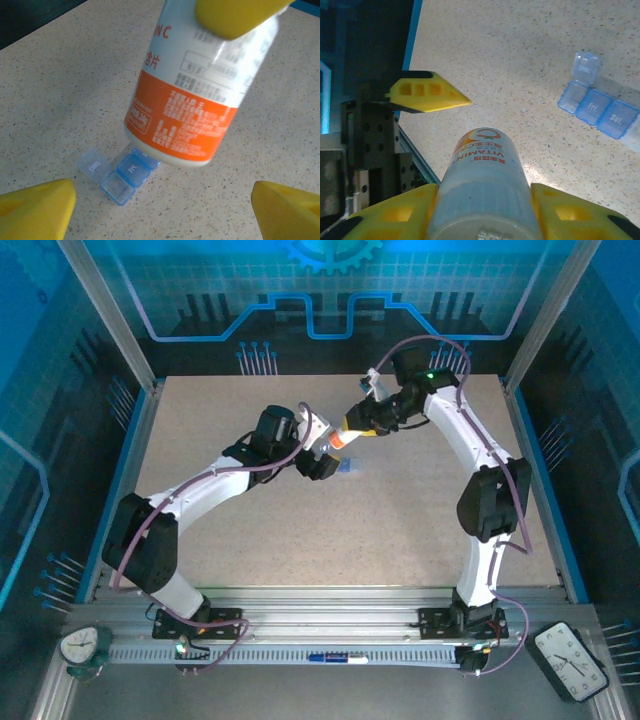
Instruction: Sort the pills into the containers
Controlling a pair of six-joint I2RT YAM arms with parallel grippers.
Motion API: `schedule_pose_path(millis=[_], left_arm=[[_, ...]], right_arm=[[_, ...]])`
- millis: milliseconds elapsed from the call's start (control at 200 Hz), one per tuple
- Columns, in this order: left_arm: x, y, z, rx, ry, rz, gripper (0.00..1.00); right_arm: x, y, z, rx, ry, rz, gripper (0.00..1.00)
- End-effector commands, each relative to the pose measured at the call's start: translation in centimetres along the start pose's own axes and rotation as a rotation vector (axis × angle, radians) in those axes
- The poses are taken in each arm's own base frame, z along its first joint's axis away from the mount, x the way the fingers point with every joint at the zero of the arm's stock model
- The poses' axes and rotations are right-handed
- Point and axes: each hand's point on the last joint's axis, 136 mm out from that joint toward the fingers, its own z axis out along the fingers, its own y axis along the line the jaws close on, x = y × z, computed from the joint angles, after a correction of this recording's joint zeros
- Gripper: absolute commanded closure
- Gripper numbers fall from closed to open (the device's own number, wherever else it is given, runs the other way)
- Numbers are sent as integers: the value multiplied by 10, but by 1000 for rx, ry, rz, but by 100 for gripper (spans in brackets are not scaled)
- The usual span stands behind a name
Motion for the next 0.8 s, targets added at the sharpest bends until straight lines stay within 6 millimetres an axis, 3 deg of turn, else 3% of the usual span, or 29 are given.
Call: schedule_pose_path(millis=[0, 445, 795], left_arm=[[1, 1, 6, -3, -4, 41, 9], [-8, 2, 5, -3, -28, 64, 17], [-26, -1, -4, 0, -107, 50, 22]], right_arm=[[11, 30, -7, -80, 18, -54, 61], [24, 45, 0, -127, 88, -91, 61], [32, 38, 11, -155, 129, -65, 62]])
